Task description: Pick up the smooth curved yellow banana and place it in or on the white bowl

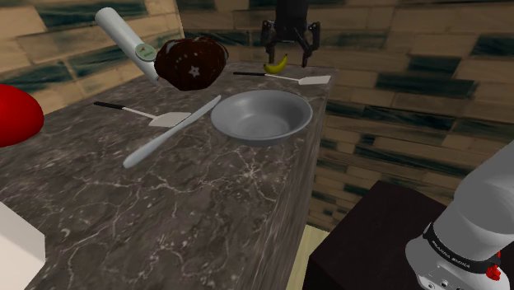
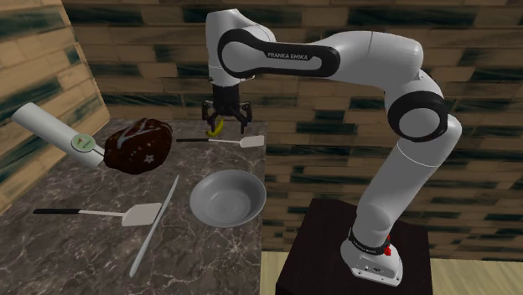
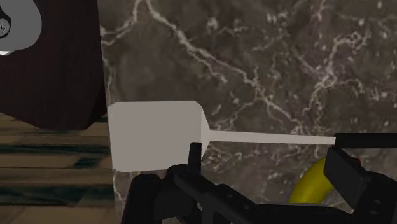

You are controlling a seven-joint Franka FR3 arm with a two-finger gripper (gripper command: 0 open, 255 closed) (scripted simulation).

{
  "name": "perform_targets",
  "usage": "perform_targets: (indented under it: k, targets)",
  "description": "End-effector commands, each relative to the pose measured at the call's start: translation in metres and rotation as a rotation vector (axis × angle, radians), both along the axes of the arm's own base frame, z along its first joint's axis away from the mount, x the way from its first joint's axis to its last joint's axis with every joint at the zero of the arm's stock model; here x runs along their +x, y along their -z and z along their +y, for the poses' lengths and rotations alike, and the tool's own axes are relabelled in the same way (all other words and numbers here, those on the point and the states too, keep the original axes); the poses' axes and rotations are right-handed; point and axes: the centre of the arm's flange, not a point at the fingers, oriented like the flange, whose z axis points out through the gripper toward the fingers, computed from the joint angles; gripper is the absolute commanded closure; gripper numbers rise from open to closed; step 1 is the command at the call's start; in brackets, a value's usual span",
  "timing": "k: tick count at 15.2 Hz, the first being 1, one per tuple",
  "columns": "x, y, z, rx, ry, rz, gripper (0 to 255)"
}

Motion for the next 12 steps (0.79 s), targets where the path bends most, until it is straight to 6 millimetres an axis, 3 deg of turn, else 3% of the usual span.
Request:
perform_targets:
  k: [1,5,12]
  targets:
    - [0.028,-0.007,-0.009,0.004,0.148,0.011,0]
    - [0.071,-0.017,-0.029,0.009,0.388,0.029,0]
    - [0.071,0.02,-0.027,0.009,0.388,0.029,0]
